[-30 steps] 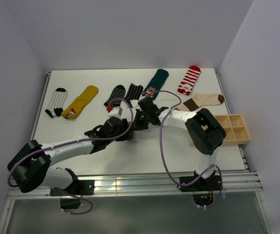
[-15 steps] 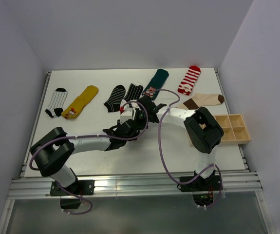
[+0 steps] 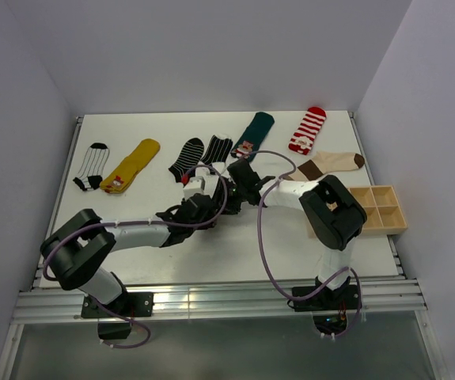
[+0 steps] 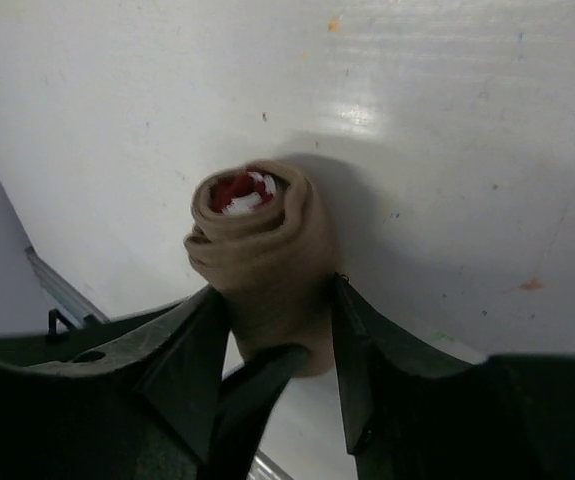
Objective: Roll the socks
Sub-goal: Roll the sock at the center of the board, then pick up the sock at the center of the board.
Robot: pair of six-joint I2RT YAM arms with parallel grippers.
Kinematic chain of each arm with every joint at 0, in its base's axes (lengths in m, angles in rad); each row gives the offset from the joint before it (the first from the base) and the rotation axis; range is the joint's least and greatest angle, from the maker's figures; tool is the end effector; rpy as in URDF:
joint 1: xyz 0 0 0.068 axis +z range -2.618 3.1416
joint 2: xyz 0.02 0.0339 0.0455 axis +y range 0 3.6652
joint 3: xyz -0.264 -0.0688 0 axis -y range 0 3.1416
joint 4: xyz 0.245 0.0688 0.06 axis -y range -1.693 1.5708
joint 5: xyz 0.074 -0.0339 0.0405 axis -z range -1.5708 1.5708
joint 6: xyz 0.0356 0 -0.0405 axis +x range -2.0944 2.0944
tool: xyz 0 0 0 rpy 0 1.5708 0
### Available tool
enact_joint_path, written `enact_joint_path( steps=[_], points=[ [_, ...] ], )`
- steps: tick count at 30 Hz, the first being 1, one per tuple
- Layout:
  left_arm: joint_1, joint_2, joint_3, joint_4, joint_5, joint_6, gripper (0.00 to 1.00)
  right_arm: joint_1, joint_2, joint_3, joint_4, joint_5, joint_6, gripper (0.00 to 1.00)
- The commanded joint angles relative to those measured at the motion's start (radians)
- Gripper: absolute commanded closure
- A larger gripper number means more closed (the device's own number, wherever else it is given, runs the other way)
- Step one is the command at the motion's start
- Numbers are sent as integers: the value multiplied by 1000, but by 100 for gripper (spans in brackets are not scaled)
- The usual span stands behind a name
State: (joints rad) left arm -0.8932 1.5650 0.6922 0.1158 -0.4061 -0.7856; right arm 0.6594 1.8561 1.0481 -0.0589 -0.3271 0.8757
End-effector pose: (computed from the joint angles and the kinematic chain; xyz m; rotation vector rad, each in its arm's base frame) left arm 0.1987 -0.2245 0.1551 -0.0794 2.2865 -0.4175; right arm 0.2907 0.2398 0.1491 0.1277 2.6798 1.0009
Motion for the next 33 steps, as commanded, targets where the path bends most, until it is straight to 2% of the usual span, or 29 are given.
enact_joint_path(
  steps=[1,6,20,28,33],
  points=[
    [77,-32,-91,5,101,-41,56,13,-66,-39,56,-76,-18,47],
    [122,-65,-149,87,184,-34,56,17,-74,-42,128,-69,-46,43],
    [189,-103,-229,188,303,-38,55,66,35,66,105,-41,-219,42],
    [204,-97,-253,206,322,-40,55,92,132,162,-12,-26,-325,42],
    [214,-105,-258,208,320,-30,55,120,169,171,-82,-7,-371,49]
  ],
)
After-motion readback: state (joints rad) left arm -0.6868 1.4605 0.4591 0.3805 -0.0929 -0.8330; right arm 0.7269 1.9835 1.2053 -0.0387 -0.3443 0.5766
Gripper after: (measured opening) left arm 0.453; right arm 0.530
